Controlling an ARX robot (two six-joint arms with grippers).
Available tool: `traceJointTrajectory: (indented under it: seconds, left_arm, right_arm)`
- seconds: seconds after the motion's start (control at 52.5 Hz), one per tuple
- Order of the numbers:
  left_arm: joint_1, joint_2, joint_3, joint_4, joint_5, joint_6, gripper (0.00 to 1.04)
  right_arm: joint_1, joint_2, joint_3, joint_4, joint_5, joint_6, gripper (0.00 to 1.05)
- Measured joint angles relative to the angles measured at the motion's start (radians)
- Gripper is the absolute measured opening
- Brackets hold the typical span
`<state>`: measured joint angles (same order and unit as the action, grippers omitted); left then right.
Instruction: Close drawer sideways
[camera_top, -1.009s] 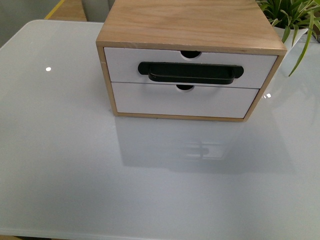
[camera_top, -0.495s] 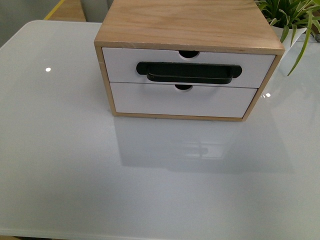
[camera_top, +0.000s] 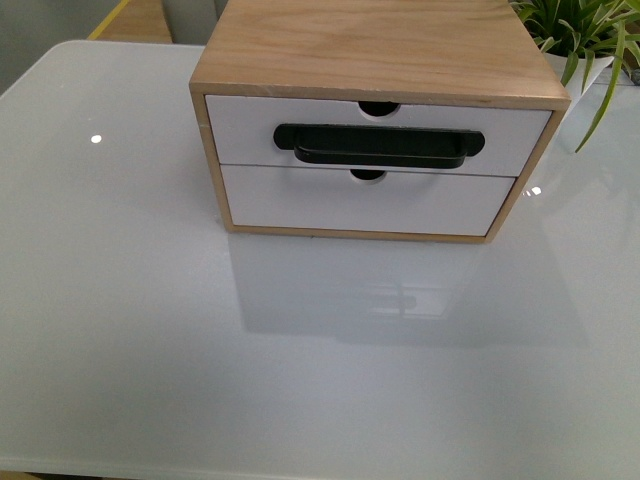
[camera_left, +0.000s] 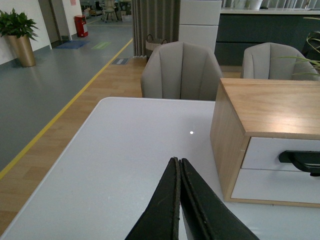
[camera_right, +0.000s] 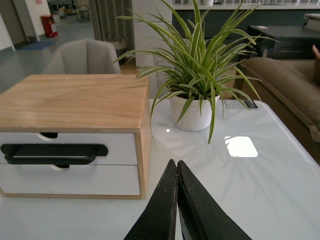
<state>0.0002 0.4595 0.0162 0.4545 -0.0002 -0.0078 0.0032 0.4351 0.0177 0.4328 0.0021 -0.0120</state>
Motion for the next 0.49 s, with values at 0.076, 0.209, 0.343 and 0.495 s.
traceJointTrajectory:
  seconds: [0.076,0.209,0.343,0.495]
  left_arm:
    - [0.000,-0.042,0.000,-0.039,0.000,0.000,0.02]
    - [0.000,-0.109,0.000,-0.105,0.000,0.000,0.02]
    - [0.000,-0.161,0.000,-0.155,0.000,0.000,0.02]
    - [0.000,-0.210,0.000,-0.204,0.000,0.000,0.02]
  right_arm:
    - [0.000,-0.037,0.000,-0.038,0.000,0.000,0.02]
    - [0.000,-0.104,0.000,-0.101,0.000,0.000,0.02]
    - [0.000,-0.152,0.000,-0.149,0.000,0.001,0.02]
    - [0.000,-0.199,0.000,-0.196,0.000,0.001,0.02]
